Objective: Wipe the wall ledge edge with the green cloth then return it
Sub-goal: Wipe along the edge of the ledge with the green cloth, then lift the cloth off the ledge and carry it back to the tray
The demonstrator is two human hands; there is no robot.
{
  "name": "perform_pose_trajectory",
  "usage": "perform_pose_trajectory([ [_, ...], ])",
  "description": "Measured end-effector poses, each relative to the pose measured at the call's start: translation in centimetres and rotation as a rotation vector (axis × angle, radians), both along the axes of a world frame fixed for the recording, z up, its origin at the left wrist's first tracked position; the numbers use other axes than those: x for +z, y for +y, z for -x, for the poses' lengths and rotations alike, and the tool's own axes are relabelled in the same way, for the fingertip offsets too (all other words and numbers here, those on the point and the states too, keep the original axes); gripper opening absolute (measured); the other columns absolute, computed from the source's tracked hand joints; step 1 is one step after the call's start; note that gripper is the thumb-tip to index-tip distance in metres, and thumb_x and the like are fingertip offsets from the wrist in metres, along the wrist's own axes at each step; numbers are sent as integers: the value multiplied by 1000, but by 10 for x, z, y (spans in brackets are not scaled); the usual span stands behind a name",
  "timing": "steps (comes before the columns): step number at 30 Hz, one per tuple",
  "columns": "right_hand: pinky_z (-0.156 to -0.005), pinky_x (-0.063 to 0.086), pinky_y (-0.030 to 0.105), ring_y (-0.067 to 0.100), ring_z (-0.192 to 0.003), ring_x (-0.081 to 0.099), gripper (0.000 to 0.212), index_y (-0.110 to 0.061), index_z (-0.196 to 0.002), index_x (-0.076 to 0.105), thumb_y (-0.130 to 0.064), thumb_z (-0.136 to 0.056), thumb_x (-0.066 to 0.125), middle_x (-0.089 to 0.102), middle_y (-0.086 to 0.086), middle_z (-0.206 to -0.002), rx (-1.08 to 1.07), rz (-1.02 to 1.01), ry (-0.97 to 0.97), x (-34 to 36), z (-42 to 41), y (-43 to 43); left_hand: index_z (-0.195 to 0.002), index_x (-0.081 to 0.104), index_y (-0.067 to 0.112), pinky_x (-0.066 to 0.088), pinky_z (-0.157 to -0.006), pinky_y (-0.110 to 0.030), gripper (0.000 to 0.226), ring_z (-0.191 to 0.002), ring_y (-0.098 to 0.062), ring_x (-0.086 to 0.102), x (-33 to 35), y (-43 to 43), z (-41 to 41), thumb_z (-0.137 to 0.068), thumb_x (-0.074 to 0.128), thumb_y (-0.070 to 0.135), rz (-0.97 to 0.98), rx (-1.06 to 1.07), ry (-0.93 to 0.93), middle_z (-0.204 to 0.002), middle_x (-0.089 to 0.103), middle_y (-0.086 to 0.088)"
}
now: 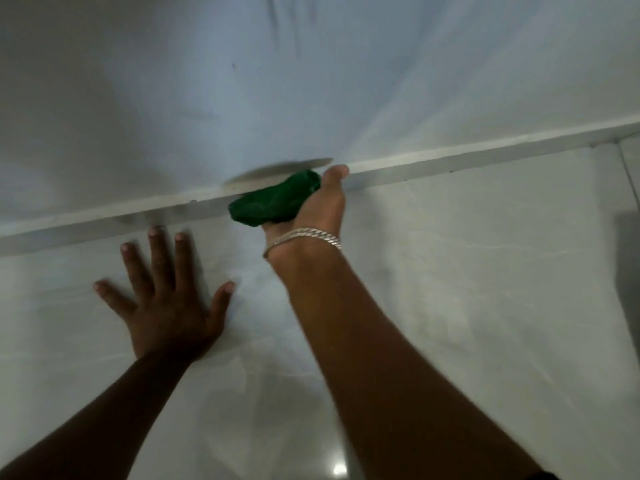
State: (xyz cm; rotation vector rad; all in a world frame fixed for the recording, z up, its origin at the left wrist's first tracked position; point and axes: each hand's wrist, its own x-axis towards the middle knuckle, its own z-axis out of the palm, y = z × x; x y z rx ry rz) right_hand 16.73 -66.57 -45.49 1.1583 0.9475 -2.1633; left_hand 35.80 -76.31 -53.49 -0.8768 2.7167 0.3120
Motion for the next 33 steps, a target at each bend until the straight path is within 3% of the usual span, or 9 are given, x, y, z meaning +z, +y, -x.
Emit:
perform_pose_trajectory([
  [6,-91,53,52,38,-117,58,44,-10,-129,55,-23,-89,63,59,21,-130,128,49,117,50,-6,77,-160,-6,30,1,-116,-72,93,-157,-35,-14,31,11,18,-87,26,78,-150,171,-193,-170,-16,-2],
  [8,-95,51,53,37,-116,57,44,-13,-129,55,-19,-86,63,59,19,-128,251,-55,226,83,-13,107,-160,18,22,15,-120,-59,78,-158,-32,6,79,35,54,-95,29,65,-481,418,-123,-171,7,-7],
  [10,-95,52,43,29,-114,60,54,-21,-133,54,-20,-81,67,62,8,-126,393,-228,376,125,-25,137,-148,45,17,28,-115,-46,67,-148,-29,37,148,74,93,-99,27,58,-1079,642,-5,-157,44,-11],
  [12,-87,54,24,14,-113,61,62,-26,-138,49,-21,-79,68,61,-4,-127,485,-337,493,175,-37,169,-136,58,16,38,-113,-51,73,-132,-33,56,219,115,122,-95,25,65,-1564,703,-11,-137,64,-15],
  [14,-90,51,17,7,-120,56,63,-29,-136,50,-23,-75,65,56,-5,-136,464,-369,537,227,-48,200,-125,66,13,51,-101,-54,69,-116,-36,67,285,156,142,-92,35,64,-1730,579,-42,-123,72,-18],
  [17,-108,44,37,9,-133,46,61,-35,-129,56,-28,-68,61,53,-7,-142,355,-522,615,308,-55,259,-125,67,11,57,-91,-51,45,-112,-38,69,375,219,169,-91,59,39,-1703,329,-125,-122,71,-22],
  [20,-101,49,49,18,-127,54,61,-37,-129,57,-19,-70,59,55,-13,-138,120,-757,569,386,-55,324,-128,63,10,56,-93,-53,48,-113,-41,69,461,286,190,-80,69,16,-1689,262,-165,-123,70,-25],
  [26,-85,58,39,25,-102,69,31,-13,-110,68,-6,-79,73,75,7,-105,-227,-659,405,518,-48,472,-113,71,4,58,-87,-47,40,-94,-33,75,599,439,224,-74,62,6,-1731,129,-300,-109,76,-21],
  [33,-77,61,37,24,-85,73,27,0,-105,65,4,-80,71,76,11,-93,-555,-779,308,523,-26,628,-105,75,7,58,-92,-56,38,-100,-42,73,607,622,277,-69,70,18,-1324,-382,-125,-105,77,-23],
])
